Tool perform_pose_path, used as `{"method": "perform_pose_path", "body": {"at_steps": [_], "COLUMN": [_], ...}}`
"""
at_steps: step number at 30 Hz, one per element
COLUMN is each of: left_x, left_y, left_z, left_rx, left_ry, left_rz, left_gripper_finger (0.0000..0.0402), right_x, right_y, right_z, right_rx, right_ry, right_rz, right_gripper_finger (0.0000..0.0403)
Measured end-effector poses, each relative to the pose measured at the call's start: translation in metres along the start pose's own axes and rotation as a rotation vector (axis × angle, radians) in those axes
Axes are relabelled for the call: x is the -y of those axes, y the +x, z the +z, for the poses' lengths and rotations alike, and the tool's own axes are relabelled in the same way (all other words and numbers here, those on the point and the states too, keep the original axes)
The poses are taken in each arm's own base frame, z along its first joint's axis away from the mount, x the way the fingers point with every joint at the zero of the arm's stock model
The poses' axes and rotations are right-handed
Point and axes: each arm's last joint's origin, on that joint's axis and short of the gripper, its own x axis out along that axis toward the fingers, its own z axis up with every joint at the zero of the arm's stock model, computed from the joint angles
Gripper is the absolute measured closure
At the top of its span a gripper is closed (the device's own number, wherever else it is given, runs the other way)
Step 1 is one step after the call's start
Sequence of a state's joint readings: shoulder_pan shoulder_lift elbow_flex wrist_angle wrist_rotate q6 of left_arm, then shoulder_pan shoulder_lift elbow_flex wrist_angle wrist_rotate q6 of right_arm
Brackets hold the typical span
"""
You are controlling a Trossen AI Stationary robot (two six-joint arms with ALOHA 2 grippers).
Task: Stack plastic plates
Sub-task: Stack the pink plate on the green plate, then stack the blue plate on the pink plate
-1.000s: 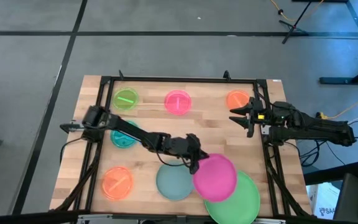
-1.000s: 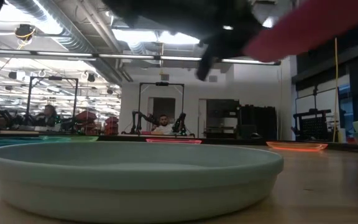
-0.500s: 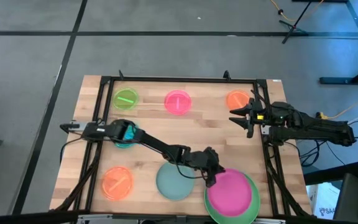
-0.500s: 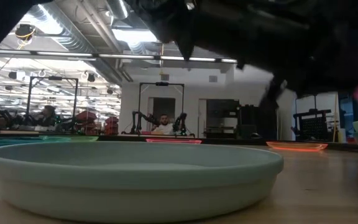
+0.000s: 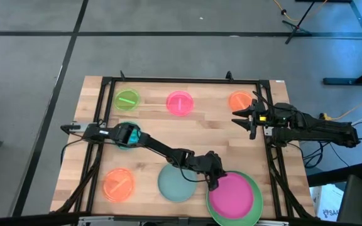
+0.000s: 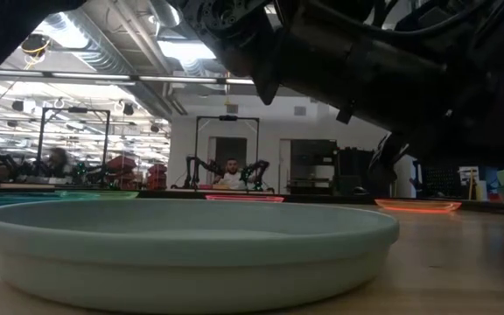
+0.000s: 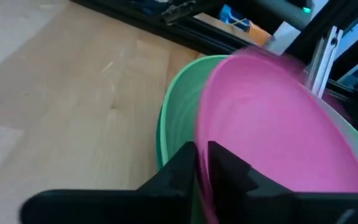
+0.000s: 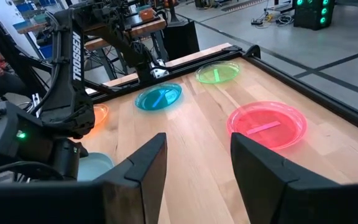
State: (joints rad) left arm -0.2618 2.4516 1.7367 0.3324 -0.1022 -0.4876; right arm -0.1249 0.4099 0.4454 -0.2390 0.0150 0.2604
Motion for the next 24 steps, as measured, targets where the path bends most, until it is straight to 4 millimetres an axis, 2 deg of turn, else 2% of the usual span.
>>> {"method": "perform_pose_path", "body": {"at_steps": [5, 11, 18, 24], "left_x": [-0.001, 0.005, 0.024, 0.053], "left_y": [-0.001, -0.014, -0.045, -0.077], "left_z": [0.000, 0.013, 0.037, 0.042], "left_rx": [-0.038, -0.108, -0.199, -0.289], "left_ry": [0.025, 0.095, 0.181, 0.272], "left_rz": [-0.039, -0.015, 0.037, 0.097], "left_gripper_finger": [0.0316, 0.0307, 0.0307, 0.0307], "right_x": [0.000, 0.000, 0.000, -0.001], "right_y": [0.000, 0.000, 0.000, 0.000], "right_z": [0.000, 0.000, -0.001, -0.004], "right_rx": [-0.005, -0.005, -0.011, -0.050], "right_ry": [0.000, -0.004, -0.005, 0.007], "right_rz": [-0.001, -0.001, 0.008, 0.039], "right_gripper_finger": [0.0233, 0.0233, 0.0233, 0.0233]}}
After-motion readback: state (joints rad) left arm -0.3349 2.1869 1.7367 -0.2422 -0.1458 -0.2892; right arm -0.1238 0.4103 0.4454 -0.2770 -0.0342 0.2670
